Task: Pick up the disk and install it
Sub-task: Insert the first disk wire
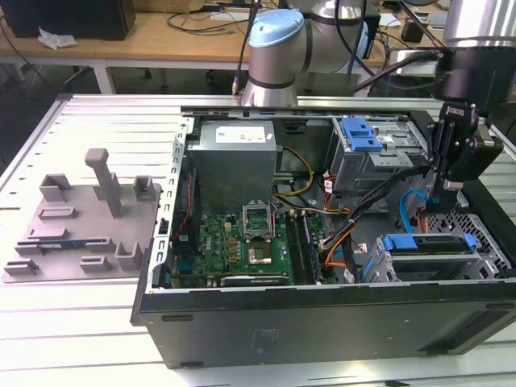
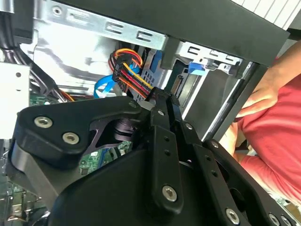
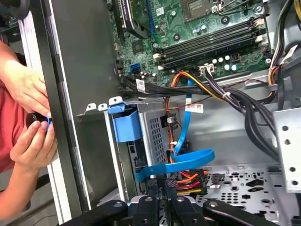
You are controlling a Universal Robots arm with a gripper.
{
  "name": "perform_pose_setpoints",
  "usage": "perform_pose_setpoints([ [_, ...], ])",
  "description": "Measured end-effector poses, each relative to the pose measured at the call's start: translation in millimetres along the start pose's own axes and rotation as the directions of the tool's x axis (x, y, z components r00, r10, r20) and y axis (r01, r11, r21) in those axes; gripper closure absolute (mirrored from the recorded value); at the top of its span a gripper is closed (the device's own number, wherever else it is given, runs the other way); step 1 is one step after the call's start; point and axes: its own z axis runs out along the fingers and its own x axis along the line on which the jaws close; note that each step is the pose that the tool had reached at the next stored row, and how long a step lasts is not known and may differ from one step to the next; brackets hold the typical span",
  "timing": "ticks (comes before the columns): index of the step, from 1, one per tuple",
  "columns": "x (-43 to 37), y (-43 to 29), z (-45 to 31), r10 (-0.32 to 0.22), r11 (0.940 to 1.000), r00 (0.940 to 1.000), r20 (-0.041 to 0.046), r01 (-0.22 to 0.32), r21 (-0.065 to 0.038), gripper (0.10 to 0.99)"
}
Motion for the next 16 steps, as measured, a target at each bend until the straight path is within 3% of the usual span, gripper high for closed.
perform_pose_setpoints([
  [2,5.1,-1.1,2.0,0.000,1.0000,1.0000,0.0089,0.000,-0.002,0.918],
  [4,11.9,-2.4,4.8,0.000,1.0000,0.9997,0.0239,0.000,-0.005,0.918],
  [6,18.3,-3.7,7.3,0.000,1.0000,0.9989,0.0477,0.001,-0.009,0.918],
  [7,22.1,-4.5,8.2,0.000,0.9999,0.9978,0.0666,0.001,-0.013,0.918],
  [9,28.8,-5.8,8.5,0.000,0.9999,0.9962,0.0876,0.001,-0.016,0.918],
  [13,34.2,-6.8,7.6,-0.004,0.9998,0.9940,0.1090,0.006,-0.017,0.918],
  [16,35.0,-6.9,7.9,-0.023,0.9997,0.9932,0.1137,0.025,-0.009,0.918],
])
